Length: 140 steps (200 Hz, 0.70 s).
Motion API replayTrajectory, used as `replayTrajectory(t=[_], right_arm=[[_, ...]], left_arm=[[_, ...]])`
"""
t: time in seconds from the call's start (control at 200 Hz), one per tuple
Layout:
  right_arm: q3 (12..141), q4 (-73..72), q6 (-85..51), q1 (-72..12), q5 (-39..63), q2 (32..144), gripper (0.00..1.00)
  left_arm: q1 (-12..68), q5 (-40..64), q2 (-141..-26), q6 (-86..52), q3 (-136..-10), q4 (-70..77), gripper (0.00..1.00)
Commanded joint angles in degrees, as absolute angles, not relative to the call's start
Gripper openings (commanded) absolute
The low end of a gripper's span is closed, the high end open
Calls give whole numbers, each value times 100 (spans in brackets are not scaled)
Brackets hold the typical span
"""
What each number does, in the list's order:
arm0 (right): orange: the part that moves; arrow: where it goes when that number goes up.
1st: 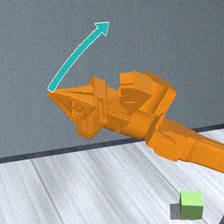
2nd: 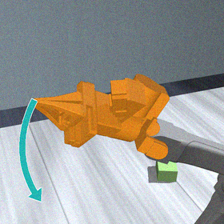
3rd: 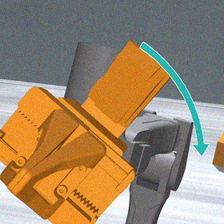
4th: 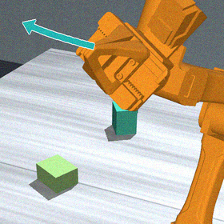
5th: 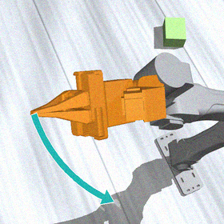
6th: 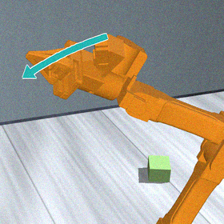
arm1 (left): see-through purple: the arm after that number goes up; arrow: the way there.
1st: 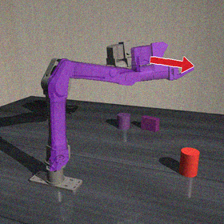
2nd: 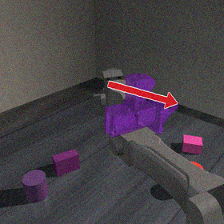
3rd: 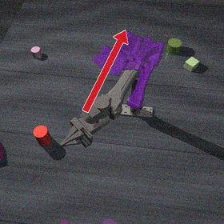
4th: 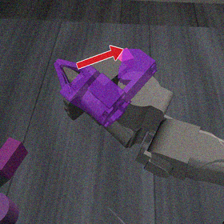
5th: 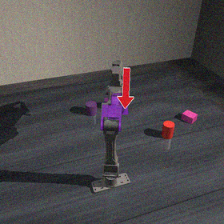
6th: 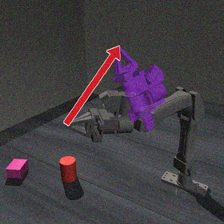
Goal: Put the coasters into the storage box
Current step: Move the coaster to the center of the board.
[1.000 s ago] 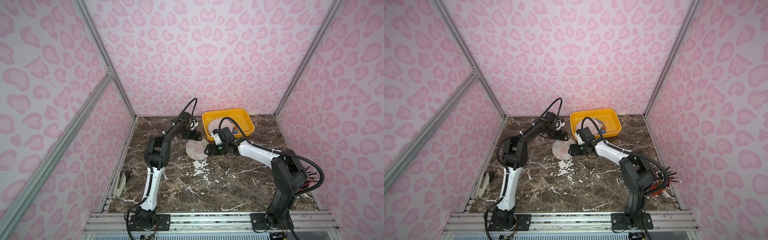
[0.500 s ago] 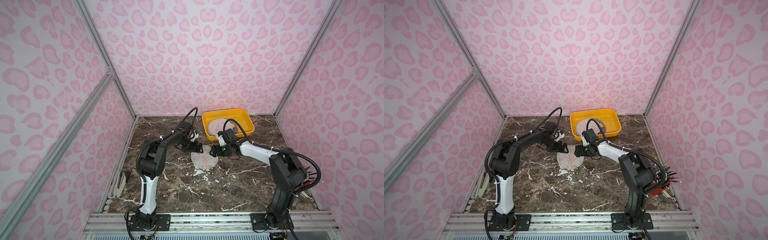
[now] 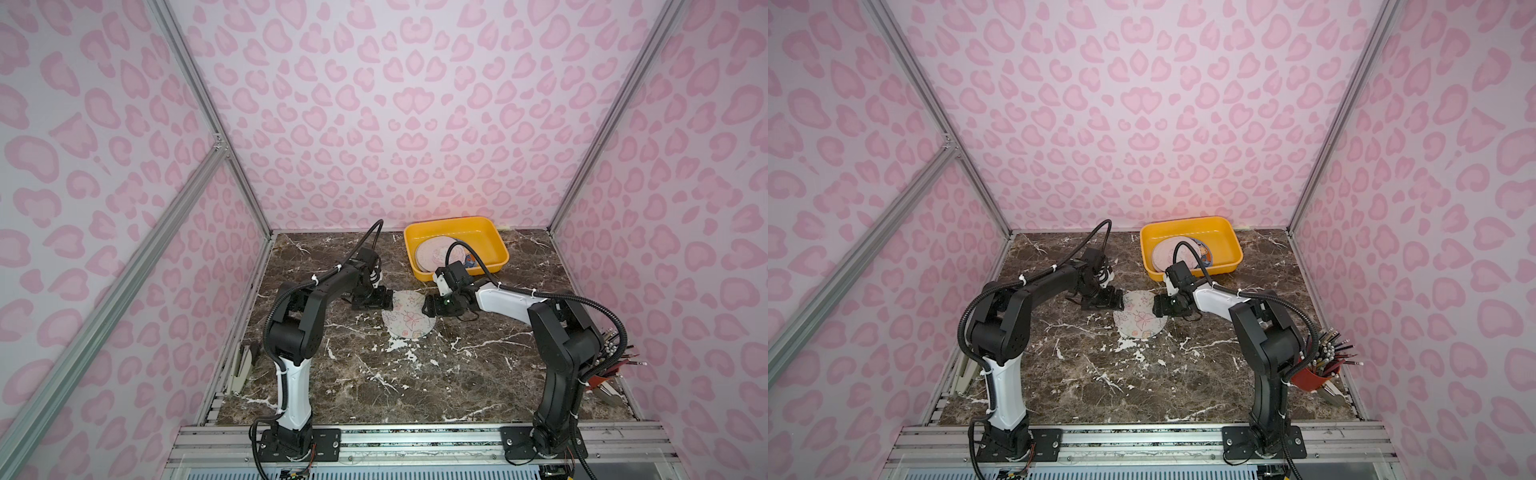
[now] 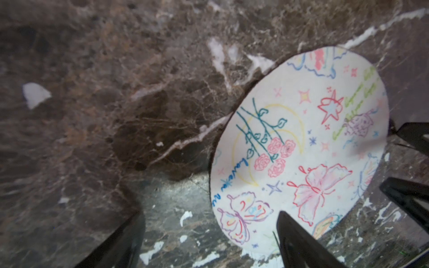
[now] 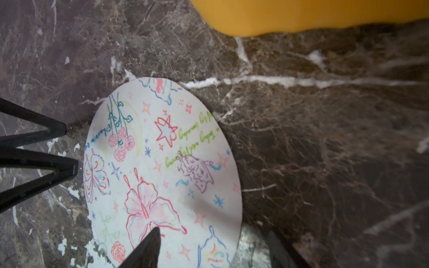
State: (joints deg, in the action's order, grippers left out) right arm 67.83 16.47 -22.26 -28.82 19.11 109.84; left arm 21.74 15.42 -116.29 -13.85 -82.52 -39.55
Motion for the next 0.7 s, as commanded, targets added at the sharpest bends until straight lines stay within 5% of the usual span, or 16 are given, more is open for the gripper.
replayTrajectory(t=[0.0, 0.455, 0.695], right_arm=[[6746, 1899, -2258, -2914, 1859, 11152, 70], [6768, 1950, -2356, -3129, 2031, 11239, 60], [6822, 1925, -2372, -3120, 2094, 11276, 46]], left_arm=[[2201, 1654, -11621, -1547, -8108, -3930, 90], [2352, 1928, -11608, -1731, -7904, -3731, 86], [2360, 1957, -11593, -1760, -7863, -3699, 86]])
